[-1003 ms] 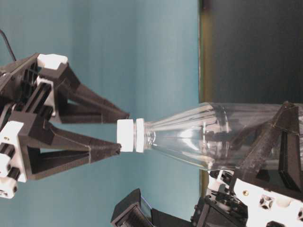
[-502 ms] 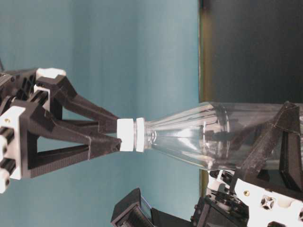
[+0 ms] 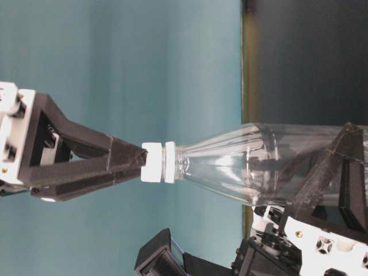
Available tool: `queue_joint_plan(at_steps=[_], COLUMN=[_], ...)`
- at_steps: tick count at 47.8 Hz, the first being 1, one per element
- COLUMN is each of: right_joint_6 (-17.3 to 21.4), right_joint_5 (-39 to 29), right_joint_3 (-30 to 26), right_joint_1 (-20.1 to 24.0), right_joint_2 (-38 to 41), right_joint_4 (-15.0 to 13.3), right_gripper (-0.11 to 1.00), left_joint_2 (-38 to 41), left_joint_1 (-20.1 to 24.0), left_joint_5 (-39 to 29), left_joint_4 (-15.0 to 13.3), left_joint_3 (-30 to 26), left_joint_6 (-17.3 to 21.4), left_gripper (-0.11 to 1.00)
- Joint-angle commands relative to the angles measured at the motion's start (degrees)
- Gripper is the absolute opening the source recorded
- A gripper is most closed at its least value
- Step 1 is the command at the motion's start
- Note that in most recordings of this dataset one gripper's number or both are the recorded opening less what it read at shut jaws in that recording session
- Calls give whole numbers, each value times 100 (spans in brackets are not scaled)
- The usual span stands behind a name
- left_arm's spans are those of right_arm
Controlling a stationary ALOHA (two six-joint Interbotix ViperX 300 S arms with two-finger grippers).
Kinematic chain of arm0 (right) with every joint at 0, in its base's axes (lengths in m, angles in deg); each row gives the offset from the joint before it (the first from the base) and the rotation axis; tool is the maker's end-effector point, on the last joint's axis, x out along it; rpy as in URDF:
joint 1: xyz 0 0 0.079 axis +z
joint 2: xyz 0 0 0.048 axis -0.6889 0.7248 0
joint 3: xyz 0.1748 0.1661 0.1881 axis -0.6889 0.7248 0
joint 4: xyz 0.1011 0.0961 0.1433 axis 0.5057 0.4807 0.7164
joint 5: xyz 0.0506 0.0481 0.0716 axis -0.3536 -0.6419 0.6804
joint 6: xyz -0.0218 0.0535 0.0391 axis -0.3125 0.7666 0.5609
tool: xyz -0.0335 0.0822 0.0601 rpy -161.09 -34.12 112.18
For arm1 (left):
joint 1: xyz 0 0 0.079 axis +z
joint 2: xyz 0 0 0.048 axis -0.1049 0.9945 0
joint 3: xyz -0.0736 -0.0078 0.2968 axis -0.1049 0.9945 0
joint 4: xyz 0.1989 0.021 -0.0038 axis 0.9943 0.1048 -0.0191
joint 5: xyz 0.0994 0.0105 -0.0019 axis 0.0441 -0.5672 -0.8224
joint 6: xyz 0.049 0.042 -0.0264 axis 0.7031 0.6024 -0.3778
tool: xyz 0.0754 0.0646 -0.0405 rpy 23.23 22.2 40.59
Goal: Open the bottle cap by holding the bottle with the left arm and twisting the cap with the right arm.
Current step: 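Close the right gripper fingers around the white cap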
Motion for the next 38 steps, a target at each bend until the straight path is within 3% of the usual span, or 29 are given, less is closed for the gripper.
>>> queue_joint_plan(at_steps=[1, 8, 16, 19, 28, 38], right_joint_6=[-536, -1292, -1626, -1617, -1529, -1134], right_joint_5=[26, 149, 378, 413, 404, 404], right_joint_3=[-88, -88, -62, -53, -44, -44], right_joint_1=[35, 114, 149, 149, 149, 185], right_joint_2=[-35, -26, -35, -35, -53, -53], right_joint_4=[-132, -396, -519, -527, -527, -536], right_gripper=[37, 37, 37, 36, -2, -2], left_joint_2=[18, 26, 18, 18, 26, 26], left_joint_1=[-44, -53, -88, -97, -105, -105], left_joint_5=[-62, -62, -62, -62, -62, -62], left_joint_4=[18, 18, 26, 26, 18, 18], left_joint_3=[26, 35, 26, 26, -9, 0], left_joint_6=[-9, -18, -35, -44, -44, -18], left_gripper=[80, 80, 80, 80, 80, 80])
